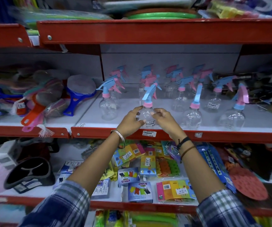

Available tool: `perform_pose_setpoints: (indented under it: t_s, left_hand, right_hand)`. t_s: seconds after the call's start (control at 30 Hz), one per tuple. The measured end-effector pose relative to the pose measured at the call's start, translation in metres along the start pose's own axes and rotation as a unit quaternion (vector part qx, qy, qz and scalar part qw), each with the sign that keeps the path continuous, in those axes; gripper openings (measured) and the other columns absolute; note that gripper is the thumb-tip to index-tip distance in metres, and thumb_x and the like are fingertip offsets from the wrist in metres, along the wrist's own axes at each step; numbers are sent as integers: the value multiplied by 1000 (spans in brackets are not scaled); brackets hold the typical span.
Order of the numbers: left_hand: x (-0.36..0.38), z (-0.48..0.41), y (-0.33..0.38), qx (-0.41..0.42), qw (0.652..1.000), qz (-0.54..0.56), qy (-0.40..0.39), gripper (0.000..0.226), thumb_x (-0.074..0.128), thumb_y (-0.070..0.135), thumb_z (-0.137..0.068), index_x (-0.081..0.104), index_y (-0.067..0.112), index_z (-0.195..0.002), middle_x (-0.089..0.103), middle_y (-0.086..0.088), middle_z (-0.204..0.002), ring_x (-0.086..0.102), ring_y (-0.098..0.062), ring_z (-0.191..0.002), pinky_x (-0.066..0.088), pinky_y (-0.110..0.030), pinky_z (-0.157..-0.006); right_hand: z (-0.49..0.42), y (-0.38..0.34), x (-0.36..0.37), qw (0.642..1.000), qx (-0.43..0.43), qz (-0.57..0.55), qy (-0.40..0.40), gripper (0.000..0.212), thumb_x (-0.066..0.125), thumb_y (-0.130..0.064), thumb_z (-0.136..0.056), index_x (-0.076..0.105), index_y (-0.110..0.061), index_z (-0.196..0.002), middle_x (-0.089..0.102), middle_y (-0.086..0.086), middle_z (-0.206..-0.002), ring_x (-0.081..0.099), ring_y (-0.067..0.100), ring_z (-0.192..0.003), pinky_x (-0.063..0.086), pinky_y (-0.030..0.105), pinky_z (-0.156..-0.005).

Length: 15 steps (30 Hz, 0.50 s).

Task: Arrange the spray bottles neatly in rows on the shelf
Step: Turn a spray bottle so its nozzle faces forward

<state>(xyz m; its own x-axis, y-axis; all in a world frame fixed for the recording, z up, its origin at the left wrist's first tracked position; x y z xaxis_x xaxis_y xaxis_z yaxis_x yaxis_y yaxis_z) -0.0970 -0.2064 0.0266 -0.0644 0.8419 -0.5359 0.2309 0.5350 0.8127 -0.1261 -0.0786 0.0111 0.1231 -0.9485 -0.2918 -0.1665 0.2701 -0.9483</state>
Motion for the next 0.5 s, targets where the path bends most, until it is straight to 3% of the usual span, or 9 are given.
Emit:
perform_pose_setpoints:
  t_s: [0.13,0.2,0.3,0.4,0.5]
  left_hand:
    - [-9,7,-6,-15,999,12,33,55,59,18,-86,38,19,-136,49,-12,-131,54,-27,-115,47,-35,-94]
    - [-32,18,-5,14,992,48,119,45,57,14,-86,45,16,-129,54,-9,-124,59,-18,-103,48,-23,-83]
    - [-80,42,-10,63,953,108,276,33,52,11,-88,46,14,-120,55,-3,-114,54,-5,-94,44,-6,-72]
    - [-115,45,-32,52,930,124,341,31,51,13,-89,45,14,-119,50,-4,-119,51,-13,-104,45,-16,-79]
    - [-135,28,-53,-6,944,94,316,40,53,14,-88,40,9,-125,41,-12,-133,44,-21,-118,40,-31,-94]
  right_hand:
    - [20,-12,-12,992,-43,50,108,42,54,-31,-90,48,-9,-125,50,3,-119,53,19,-109,42,29,-90]
    - [39,-26,-13,979,-92,57,171,31,55,-28,-89,54,-12,-115,50,1,-115,53,18,-106,43,28,-88]
    - [63,-52,3,962,-164,50,214,14,57,-25,-86,57,-17,-98,53,-2,-102,54,15,-92,42,20,-77]
    - [59,-74,42,965,-200,26,166,9,58,-25,-87,56,-19,-92,54,-3,-98,54,12,-87,38,8,-71]
    - [23,-74,93,984,-165,28,65,23,57,-28,-88,55,-11,-104,53,2,-107,54,16,-98,42,21,-84]
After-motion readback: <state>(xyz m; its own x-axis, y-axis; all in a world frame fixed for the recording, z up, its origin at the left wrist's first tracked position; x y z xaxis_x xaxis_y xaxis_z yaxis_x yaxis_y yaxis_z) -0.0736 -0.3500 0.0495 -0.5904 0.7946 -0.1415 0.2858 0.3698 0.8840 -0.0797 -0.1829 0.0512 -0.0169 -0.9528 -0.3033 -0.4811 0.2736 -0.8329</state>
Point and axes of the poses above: each hand's wrist, its own z-axis away from the middle knuckle, its own x-axis out of the palm, y = z × x, the point moved 10 cm from there along -z, towards the middle knuckle
